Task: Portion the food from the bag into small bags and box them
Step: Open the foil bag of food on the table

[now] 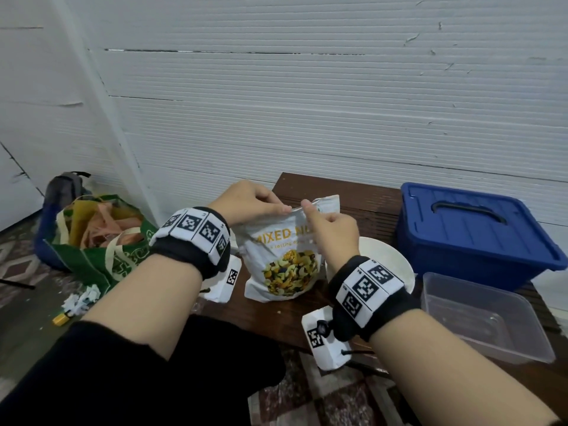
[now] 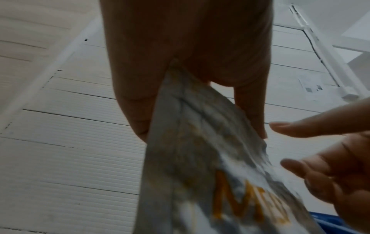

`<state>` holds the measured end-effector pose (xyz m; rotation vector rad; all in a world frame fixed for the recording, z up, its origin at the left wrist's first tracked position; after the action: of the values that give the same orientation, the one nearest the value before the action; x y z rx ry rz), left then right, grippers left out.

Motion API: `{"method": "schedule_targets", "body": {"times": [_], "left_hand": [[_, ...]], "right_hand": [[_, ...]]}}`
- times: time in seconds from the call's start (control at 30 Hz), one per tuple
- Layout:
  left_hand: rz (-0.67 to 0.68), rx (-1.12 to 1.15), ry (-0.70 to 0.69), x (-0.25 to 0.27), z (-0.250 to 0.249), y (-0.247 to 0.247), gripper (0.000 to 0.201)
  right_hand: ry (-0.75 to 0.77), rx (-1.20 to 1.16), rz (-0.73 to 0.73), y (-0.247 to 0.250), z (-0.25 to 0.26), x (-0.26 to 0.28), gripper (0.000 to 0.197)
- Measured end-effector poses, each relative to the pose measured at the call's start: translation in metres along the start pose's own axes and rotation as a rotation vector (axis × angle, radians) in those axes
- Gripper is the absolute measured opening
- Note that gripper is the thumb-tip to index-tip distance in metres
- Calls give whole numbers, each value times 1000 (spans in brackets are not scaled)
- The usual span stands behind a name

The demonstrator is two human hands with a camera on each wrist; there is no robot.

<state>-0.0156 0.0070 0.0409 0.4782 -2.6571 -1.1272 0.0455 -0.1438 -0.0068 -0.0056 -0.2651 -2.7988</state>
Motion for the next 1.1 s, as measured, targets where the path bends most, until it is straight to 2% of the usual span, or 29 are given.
{"method": "schedule_targets", "body": {"times": [0.17,0.3,0.5,0.6,0.7,0.8,0.87,0.93,1.03,1.1], "left_hand": [[86,80,-30,-4,-1,-4,12],[46,119,-69,-3,0,-8,13],[-126,-240,-145,-3,-6,-4,18],[-203,-264,-91,-8,2,10,23],[-222,-252,13,-14,18,24,32],[-196,-160,73,-15,28,27,34],[-176,-84,58,-18,28,24,27],[-144,-22,27,-23,22,20,23],[-87,133,28,-32,15,13,29],[-3,245,49,-39,13,7,32]], "right_hand": [[-214,-316,170,-17,-3,4,23],[-270,-431,202,-17,-3,8,16],[-236,-439,161,-13,0,14,17],[-208,-390,178,-8,-3,23,21],[-191,-314,177,7,-10,29,21],[-190,-208,226,18,-13,26,21],[-158,-119,237,17,-10,18,18],[-87,-43,174,16,-2,5,25],[25,76,45,18,14,-17,34],[68,164,52,15,22,-32,47]]}}
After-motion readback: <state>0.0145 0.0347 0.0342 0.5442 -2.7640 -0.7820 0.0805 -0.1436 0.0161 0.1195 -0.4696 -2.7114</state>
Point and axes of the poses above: each hand's wrist, its own x-axis away from the middle knuckle, its own y-axis out of the back of the hand, z = x × y, the point moved 4 cm from there along -x, towards the middle knuckle, and after that the axes turned 1 degree about z, right-handed, at the moved point
